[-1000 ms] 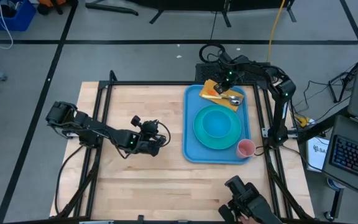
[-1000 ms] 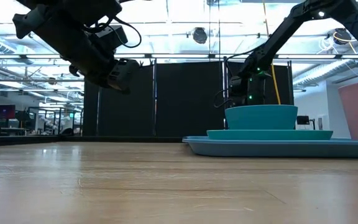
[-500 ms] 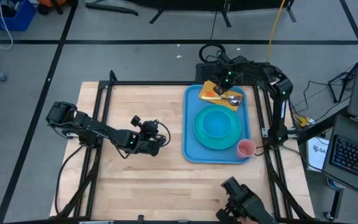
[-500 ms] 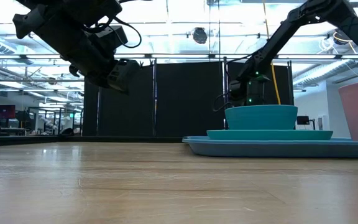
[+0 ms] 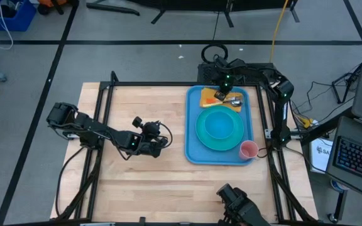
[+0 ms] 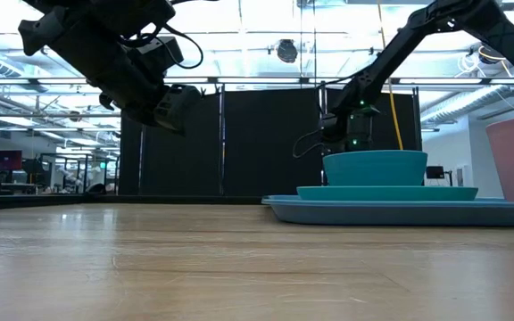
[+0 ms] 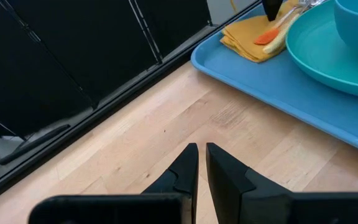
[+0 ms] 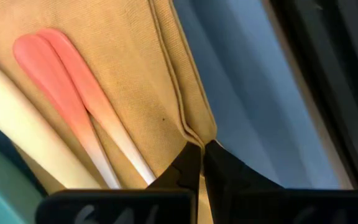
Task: Set up tray
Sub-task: Adjust the yellow table napkin on the blue serving tray, then adjust the fork on the yellow table napkin on the blue serving tray
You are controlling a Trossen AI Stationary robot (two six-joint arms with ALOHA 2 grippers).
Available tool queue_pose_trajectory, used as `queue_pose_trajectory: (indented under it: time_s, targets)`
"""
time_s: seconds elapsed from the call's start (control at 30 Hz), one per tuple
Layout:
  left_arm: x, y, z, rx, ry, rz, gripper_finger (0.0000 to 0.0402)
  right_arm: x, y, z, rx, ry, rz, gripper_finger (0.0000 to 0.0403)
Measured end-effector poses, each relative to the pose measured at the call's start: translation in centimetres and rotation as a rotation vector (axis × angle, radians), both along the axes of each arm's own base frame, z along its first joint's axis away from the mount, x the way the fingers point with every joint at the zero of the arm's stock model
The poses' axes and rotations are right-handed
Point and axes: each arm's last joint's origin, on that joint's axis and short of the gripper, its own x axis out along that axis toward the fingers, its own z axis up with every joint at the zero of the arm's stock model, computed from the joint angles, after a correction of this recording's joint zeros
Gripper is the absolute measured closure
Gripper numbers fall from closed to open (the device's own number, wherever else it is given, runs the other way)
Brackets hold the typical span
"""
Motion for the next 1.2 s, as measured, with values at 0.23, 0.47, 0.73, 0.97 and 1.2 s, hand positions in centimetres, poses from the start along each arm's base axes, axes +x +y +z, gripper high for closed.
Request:
queue_pose_trajectory:
  time_s: [0.23,0.47,0.73,0.97,1.2]
  targets:
    - [0.0,0.0,0.0,0.000,0.001,0.000,0.0364,1.0,0.8,0.0,-0.014,-0.004,0.086,0.0399]
    - [0.0,0.0,0.0,-0.001,0.001,-0.001,0.0364,1.3,0.9,0.1,-0.063,0.039,0.087,0.0399]
    - [0.0,0.0,0.0,-0.002,0.000,-0.001,0.0364,1.2,1.1,2.1,-0.117,-0.003,0.047,0.0379]
    - [0.0,0.0,0.0,-0.003,0.000,-0.001,0.0364,0.5,1.0,5.1,-0.190,-0.072,-0.028,0.0360]
    - [0.0,0.0,0.0,-0.005,-0.003,-0.001,0.0364,0.2,1.1,5.8,-0.197,-0.079,-0.037,0.0351]
